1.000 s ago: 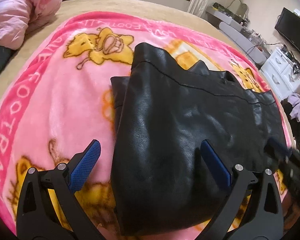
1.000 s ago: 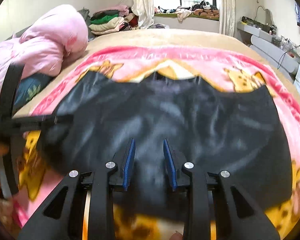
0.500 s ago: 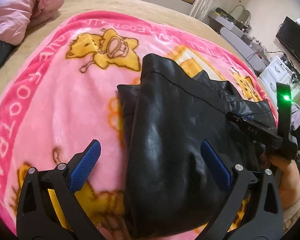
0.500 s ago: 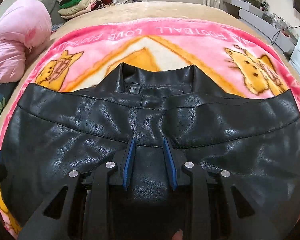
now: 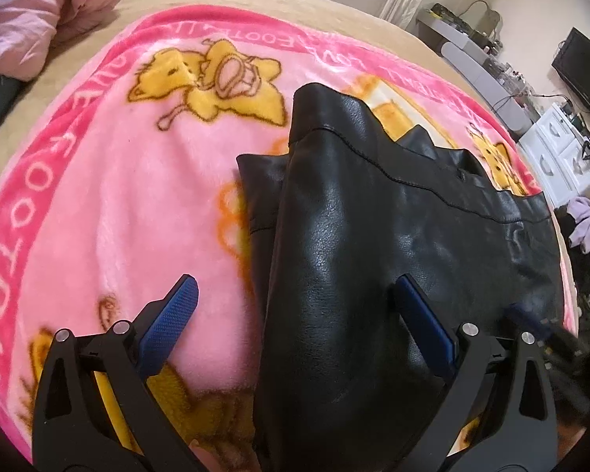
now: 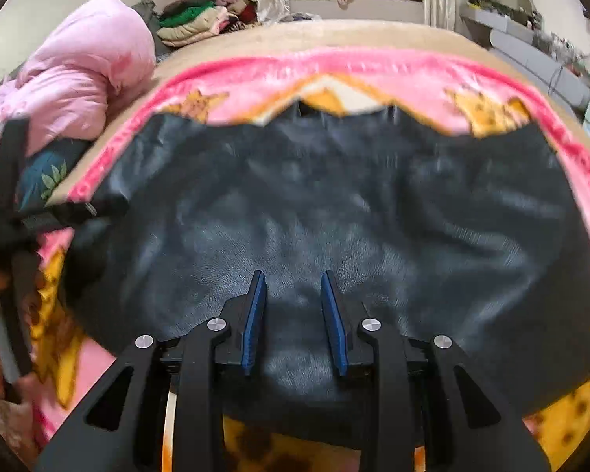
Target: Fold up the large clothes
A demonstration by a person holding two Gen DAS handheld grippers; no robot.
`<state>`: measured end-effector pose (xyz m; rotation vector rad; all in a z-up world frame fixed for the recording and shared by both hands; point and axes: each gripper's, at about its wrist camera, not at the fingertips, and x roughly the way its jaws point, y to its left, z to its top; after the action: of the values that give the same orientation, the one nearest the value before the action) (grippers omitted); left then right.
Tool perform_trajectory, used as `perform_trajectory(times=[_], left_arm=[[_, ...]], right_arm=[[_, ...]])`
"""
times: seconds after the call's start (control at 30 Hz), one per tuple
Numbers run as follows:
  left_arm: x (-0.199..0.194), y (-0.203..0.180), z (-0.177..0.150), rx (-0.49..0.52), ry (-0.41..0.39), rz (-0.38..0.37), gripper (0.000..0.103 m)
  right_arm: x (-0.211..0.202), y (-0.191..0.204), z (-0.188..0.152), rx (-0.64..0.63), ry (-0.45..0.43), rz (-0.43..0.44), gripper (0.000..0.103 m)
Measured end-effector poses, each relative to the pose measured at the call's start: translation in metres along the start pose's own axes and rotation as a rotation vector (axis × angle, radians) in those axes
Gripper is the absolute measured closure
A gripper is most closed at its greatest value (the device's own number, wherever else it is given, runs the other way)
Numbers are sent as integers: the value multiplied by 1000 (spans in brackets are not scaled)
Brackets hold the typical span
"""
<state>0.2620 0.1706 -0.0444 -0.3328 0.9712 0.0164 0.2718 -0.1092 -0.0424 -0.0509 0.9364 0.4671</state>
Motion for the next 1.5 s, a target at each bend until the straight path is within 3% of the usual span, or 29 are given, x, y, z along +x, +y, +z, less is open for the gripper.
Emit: perform_trajectory(times=[0.03, 0.1, 0.17, 0.23, 0.33, 0.47, 0.8, 1.0, 1.2, 1.3, 1.37, 1.5], left_arm=[[-1, 0, 1, 3, -4, 2, 9], [-3, -1, 2, 9, -12, 10, 9], [-5, -1, 3, 16, -23, 21, 9], [-7, 0, 4, 18, -31, 30, 9], [-8, 2, 7, 22, -43, 56, 10], [-12, 8, 9, 13, -53, 78, 10], [-12, 24, 15, -24, -44, 77, 9], [-7, 33, 16, -48, -35, 60, 9], [3, 41, 19, -85, -3, 6, 9], [5, 43, 19, -116, 15, -38, 10], [7, 43, 18, -129, 30, -68, 9], [12, 38, 13, -160, 53, -143, 9]], right_arm=[[4, 0, -3, -1, -3, 2, 75], [-5, 1, -4, 4, -39, 19, 65], [-20, 5, -5, 4, -77, 63, 38], [-37, 21, -9, -54, -125, 86, 35], [-47, 47, -15, -150, -159, 101, 18], [-52, 87, -26, -282, -175, 143, 8], [-12, 169, -56, -694, -157, -70, 7], [25, 181, -57, -789, -136, -155, 6], [38, 183, -42, -809, -192, -194, 8], [27, 187, -48, -887, -285, -234, 29], [19, 188, -51, -908, -316, -227, 55], [9, 184, -51, -904, -360, -210, 68]])
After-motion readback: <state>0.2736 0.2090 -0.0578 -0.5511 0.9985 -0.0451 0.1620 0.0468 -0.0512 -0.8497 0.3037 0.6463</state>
